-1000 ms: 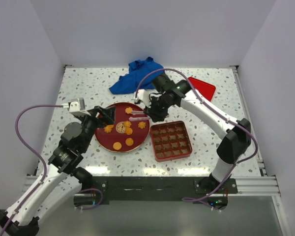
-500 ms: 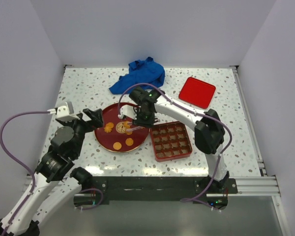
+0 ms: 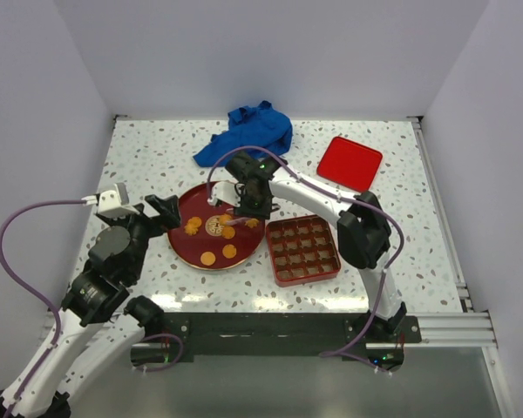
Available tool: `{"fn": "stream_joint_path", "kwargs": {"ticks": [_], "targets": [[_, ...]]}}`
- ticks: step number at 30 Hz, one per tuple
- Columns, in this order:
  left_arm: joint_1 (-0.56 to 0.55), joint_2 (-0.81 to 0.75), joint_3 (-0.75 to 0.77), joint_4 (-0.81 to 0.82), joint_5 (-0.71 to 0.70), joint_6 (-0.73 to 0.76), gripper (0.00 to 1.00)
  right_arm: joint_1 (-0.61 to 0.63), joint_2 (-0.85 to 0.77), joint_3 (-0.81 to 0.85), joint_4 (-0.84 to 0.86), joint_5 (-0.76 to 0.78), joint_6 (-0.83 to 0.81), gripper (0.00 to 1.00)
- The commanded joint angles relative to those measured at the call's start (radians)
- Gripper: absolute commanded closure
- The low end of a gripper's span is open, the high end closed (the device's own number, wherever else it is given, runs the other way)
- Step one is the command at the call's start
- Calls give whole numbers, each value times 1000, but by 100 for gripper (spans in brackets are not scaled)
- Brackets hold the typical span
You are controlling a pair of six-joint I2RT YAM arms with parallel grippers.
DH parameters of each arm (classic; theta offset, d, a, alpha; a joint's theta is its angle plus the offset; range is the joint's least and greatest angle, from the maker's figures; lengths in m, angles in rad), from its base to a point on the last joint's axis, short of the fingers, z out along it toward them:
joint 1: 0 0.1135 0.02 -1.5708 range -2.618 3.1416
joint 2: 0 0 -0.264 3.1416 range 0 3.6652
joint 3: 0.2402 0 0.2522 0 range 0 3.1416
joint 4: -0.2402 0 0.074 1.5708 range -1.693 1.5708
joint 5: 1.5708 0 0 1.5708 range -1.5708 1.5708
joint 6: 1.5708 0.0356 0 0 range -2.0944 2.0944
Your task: Pack the cookies
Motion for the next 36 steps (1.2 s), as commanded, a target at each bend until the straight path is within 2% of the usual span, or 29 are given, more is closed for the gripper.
{"fn": "stream_joint_path", "kwargs": {"ticks": [1, 7, 17, 36], "targets": [[6, 0, -17, 20, -14, -16, 0, -24, 30, 69, 33, 45, 18, 60], [6, 6, -19, 20, -5, -21, 0, -59, 76, 136, 42, 53, 52, 60], [6, 23, -37, 46, 11, -41, 1, -88, 111, 159, 45, 56, 81, 60], [6, 60, -39, 75, 27, -48, 0, -97, 198, 254, 43, 44, 119, 59]]}}
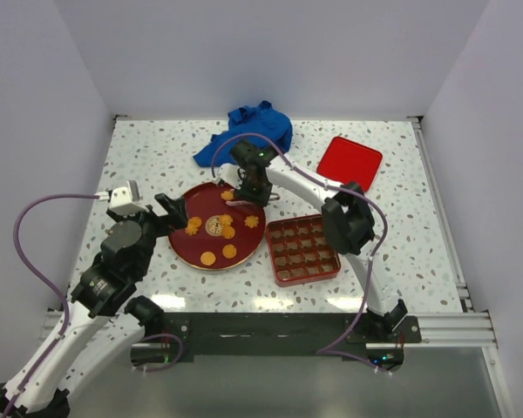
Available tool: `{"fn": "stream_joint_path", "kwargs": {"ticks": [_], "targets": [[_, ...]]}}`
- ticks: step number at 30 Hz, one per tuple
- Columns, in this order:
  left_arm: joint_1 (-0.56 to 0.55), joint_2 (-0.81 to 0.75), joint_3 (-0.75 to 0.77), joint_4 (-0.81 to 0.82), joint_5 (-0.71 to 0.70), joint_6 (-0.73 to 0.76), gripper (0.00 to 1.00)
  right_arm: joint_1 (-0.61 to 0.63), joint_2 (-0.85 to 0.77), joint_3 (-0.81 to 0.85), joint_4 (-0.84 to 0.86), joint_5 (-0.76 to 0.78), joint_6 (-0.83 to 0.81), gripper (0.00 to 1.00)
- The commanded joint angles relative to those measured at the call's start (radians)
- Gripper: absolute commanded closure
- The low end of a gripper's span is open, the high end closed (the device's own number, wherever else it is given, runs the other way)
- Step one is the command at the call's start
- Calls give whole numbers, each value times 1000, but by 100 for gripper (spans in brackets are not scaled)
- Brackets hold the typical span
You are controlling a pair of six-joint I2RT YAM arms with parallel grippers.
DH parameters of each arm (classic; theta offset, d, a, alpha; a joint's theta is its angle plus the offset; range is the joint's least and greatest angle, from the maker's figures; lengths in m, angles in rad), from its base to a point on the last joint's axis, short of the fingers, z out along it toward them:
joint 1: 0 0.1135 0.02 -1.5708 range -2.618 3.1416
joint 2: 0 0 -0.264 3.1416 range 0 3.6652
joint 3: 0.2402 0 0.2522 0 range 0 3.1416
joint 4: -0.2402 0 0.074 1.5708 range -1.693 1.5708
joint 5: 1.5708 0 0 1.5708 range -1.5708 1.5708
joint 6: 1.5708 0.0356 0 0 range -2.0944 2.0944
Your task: Pack the cookies
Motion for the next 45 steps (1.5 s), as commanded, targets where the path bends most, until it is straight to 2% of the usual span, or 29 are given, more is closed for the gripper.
{"fn": "stream_joint_path", "kwargs": {"ticks": [1, 34, 41, 45], "targets": [[6, 10, -4, 61, 1, -19, 0, -7, 1, 69, 12, 4, 24, 58], [6, 34, 5, 77, 11, -16, 1, -13, 52, 135, -5, -89, 64, 57], [6, 39, 7, 79, 12, -15, 1, -13, 53, 137, -8, -94, 62, 61], [6, 39, 7, 84, 12, -15, 0, -12, 32, 134, -9, -109, 61, 72]]}}
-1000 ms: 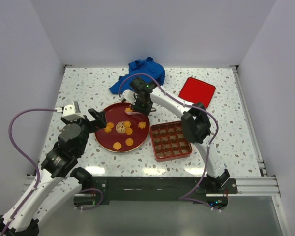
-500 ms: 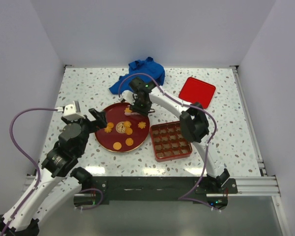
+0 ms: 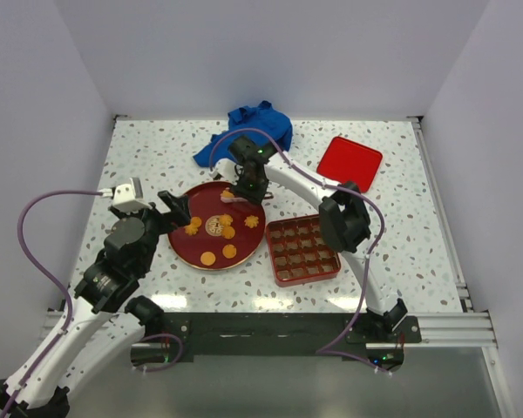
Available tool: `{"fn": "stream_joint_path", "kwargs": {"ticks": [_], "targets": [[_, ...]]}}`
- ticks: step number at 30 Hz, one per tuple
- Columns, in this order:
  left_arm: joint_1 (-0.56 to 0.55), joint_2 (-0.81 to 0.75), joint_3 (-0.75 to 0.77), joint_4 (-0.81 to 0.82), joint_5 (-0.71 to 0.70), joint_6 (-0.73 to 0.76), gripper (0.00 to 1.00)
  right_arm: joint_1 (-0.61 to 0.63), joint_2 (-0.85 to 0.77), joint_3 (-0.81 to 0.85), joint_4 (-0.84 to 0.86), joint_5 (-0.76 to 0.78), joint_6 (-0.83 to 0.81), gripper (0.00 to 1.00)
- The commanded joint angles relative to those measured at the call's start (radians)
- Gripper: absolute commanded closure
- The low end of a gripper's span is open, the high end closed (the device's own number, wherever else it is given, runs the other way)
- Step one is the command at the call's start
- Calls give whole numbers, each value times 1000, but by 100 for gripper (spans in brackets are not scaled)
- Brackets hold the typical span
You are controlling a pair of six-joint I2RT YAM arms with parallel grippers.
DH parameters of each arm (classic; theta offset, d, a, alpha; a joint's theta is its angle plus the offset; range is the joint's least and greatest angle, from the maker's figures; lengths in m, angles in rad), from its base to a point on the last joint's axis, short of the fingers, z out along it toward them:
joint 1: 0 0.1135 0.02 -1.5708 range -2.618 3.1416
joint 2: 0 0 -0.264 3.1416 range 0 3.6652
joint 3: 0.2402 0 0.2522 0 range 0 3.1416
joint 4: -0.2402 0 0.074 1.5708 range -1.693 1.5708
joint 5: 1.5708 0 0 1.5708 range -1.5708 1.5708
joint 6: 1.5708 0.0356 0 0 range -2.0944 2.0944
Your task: Pack the cookies
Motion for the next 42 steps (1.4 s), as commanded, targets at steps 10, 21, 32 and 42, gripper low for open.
{"fn": "stream_joint_path", "kwargs": {"ticks": [10, 21, 32, 42], "targets": [[6, 9, -4, 72, 22, -10, 1, -8, -250, -75, 17, -127, -11, 82], [6, 18, -62, 160, 65, -13, 0, -115, -756, -544, -107, -251, -177, 82], [6, 109, -87, 272, 148, 7, 0, -215, -1049, -911, -196, -153, -263, 80], [6, 63, -113, 253, 151, -24, 0, -217, -959, -914, -143, -122, -234, 77]]}}
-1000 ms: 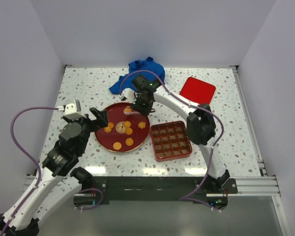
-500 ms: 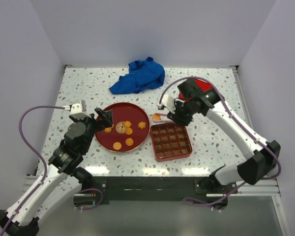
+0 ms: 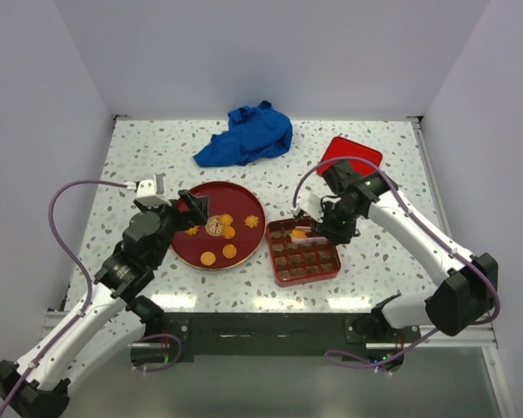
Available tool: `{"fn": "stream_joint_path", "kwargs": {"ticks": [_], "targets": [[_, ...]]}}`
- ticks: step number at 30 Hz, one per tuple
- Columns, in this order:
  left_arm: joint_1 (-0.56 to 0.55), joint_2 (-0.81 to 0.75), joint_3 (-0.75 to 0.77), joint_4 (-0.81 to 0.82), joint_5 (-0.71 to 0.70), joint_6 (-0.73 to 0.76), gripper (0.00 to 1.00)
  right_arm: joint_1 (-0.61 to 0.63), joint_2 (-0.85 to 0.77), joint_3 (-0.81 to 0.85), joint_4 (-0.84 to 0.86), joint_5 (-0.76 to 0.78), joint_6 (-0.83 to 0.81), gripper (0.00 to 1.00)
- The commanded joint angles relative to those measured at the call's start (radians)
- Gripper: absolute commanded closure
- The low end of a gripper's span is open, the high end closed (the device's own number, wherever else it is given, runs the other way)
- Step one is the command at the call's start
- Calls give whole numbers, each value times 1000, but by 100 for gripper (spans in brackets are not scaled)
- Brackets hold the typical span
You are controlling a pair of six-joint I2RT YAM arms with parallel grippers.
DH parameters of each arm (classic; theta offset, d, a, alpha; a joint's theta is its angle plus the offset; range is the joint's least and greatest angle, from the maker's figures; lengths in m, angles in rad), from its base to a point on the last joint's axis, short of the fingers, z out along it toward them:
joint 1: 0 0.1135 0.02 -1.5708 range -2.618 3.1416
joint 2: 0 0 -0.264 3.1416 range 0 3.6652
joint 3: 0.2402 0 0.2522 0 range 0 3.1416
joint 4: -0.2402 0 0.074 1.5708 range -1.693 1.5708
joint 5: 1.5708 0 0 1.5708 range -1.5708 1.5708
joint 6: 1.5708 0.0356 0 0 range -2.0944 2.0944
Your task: Pack the cookies
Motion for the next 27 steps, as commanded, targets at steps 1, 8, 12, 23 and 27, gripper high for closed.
{"fn": "stream_joint_path", "kwargs": {"ticks": [1, 8, 12, 23, 27], "targets": [[6, -42, -20, 46, -1, -24, 0, 0, 42, 22, 39, 14, 10, 77], [6, -59, -35, 32, -1, -48, 0, 0, 58, 22, 25, -3, 42, 75], [6, -55, -41, 43, 5, -47, 0, -2, 59, 11, 27, -15, 54, 73], [6, -50, -37, 44, 10, -44, 0, 1, 99, 14, 34, -17, 70, 70], [6, -53, -37, 40, 7, -44, 0, 4, 108, 12, 40, -15, 73, 69]]}}
